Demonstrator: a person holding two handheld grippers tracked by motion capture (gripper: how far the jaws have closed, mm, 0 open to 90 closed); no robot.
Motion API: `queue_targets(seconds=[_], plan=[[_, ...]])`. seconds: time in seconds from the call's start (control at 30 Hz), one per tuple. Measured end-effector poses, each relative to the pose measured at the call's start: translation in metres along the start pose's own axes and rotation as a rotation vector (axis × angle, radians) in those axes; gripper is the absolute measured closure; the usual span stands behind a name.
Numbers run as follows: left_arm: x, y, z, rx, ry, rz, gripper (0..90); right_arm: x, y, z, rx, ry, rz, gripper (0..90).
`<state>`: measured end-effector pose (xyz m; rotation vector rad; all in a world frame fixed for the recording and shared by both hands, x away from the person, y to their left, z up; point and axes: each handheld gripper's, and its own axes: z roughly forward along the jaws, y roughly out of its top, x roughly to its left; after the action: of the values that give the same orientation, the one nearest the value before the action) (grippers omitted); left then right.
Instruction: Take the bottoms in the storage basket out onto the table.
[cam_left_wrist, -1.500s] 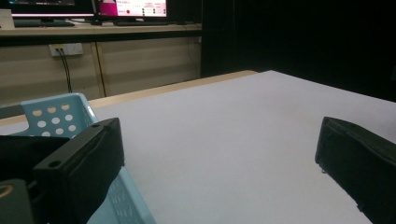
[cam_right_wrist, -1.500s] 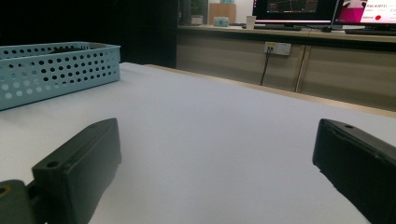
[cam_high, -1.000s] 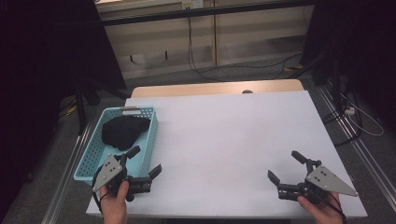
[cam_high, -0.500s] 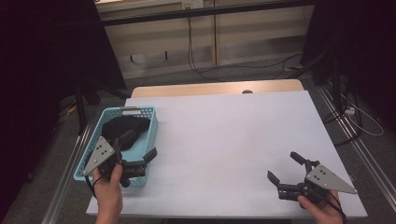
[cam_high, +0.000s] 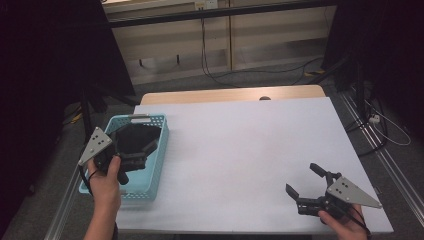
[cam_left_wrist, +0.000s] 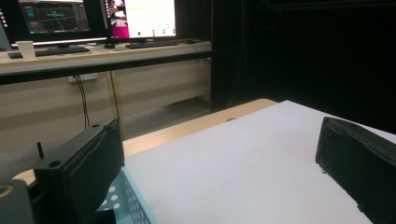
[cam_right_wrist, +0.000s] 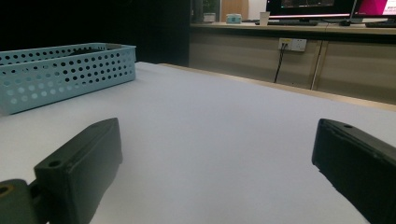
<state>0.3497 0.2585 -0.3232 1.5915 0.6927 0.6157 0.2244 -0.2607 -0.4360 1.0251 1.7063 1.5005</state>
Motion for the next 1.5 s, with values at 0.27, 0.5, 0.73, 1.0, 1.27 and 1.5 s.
queue_targets(seconds=[0.27, 0.5, 0.73, 1.0, 1.27, 1.5], plan=[[0.026, 0.003, 0.004, 0.017, 0.047, -0.026, 1.2, 0.002, 0.0, 0.001, 0.001, 0.01, -0.006, 0.6], [0.05, -0.002, 0.009, 0.065, 0.087, -0.048, 1.4, 0.001, 0.001, 0.001, -0.003, 0.012, -0.012, 0.6], [0.07, -0.017, 0.016, 0.125, 0.171, -0.07, 1.7, 0.001, 0.001, 0.001, -0.001, 0.016, -0.011, 0.6], [0.087, -0.03, 0.028, 0.156, 0.221, -0.092, 1.9, 0.003, 0.002, 0.0, -0.001, 0.024, -0.016, 0.6], [0.099, -0.039, 0.037, 0.184, 0.261, -0.12, 2.1, 0.002, 0.001, 0.001, -0.001, 0.012, -0.01, 0.6], [0.106, -0.047, 0.046, 0.252, 0.279, -0.105, 2.2, 0.006, 0.002, 0.002, 0.001, 0.026, -0.022, 0.6]])
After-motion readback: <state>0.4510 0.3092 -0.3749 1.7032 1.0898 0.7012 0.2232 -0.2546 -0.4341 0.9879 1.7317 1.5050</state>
